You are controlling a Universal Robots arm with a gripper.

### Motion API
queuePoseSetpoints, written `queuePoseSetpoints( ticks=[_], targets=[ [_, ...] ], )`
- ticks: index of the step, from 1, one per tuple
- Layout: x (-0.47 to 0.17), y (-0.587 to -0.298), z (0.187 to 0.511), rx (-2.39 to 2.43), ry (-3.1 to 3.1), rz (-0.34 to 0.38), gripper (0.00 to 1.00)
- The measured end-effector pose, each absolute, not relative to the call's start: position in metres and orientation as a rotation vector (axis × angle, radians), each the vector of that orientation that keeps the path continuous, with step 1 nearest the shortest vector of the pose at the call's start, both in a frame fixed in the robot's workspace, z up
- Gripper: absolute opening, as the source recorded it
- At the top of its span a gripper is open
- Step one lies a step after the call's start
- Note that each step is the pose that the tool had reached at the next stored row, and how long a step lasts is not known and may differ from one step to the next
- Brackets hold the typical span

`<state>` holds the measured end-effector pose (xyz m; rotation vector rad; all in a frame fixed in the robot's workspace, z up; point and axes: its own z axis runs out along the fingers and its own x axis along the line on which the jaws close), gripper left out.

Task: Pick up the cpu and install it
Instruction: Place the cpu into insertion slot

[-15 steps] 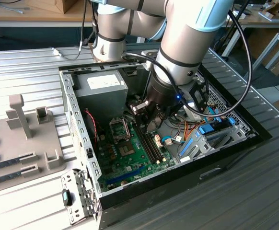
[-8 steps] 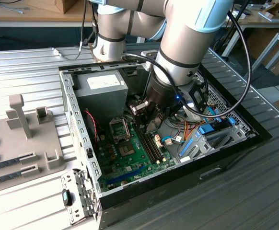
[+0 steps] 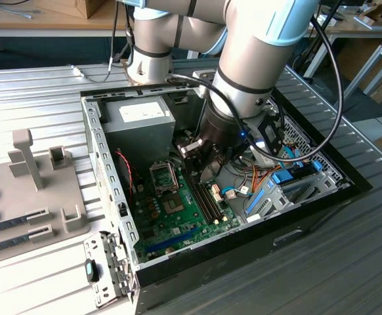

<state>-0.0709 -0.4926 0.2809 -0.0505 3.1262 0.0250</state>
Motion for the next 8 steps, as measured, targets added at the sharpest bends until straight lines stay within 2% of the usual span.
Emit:
queuePoseSetpoints(
  ticks=[8],
  targets=[
    [-0.0713,-0.4926,0.2792,-0.05,3.126,0.025,0.47]
  ],
)
